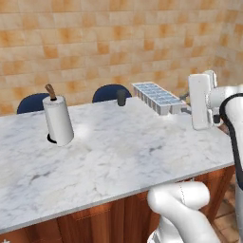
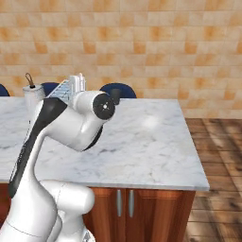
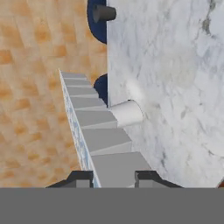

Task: Open the freezer door, pick up the ice cube tray from the freezer, and place it on the dining counter.

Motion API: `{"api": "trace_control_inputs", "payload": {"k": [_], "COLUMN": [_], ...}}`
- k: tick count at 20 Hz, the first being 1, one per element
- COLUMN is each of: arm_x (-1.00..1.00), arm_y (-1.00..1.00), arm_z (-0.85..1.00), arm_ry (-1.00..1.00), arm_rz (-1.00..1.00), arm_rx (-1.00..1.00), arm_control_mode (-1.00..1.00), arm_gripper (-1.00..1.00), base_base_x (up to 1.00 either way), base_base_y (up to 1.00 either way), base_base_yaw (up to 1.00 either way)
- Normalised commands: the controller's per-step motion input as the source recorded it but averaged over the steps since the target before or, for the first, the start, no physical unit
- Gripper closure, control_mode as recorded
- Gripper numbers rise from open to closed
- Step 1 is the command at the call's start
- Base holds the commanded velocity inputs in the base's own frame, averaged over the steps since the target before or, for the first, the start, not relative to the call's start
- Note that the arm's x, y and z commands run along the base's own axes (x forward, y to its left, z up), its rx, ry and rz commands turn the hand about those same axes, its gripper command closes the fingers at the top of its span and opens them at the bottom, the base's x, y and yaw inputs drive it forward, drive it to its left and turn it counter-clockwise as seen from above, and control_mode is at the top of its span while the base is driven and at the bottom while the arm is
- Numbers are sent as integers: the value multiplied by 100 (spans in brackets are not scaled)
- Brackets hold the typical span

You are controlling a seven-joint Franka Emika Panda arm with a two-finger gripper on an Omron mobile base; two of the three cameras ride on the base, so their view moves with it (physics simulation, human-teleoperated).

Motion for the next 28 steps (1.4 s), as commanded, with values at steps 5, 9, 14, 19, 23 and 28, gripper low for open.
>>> {"api": "trace_control_inputs", "payload": {"k": [5,9,14,19,23,28], "arm_x": [100,100,97,70,53,47], "arm_y": [-2,0,0,0,0,5], "arm_z": [-85,-80,-76,-68,-59,-31], "arm_ry": [26,24,14,-5,-14,-8], "arm_rz": [23,14,4,0,0,0], "arm_rx": [4,0,0,0,0,0], "arm_control_mode": [-100,-100,-100,-100,-100,-100], "arm_gripper": [100,100,100,100,100,100], "base_base_x": [0,0,0,0,0,0], "base_base_y": [0,0,0,0,0,0], "base_base_yaw": [0,0,0,0,0,0]}}
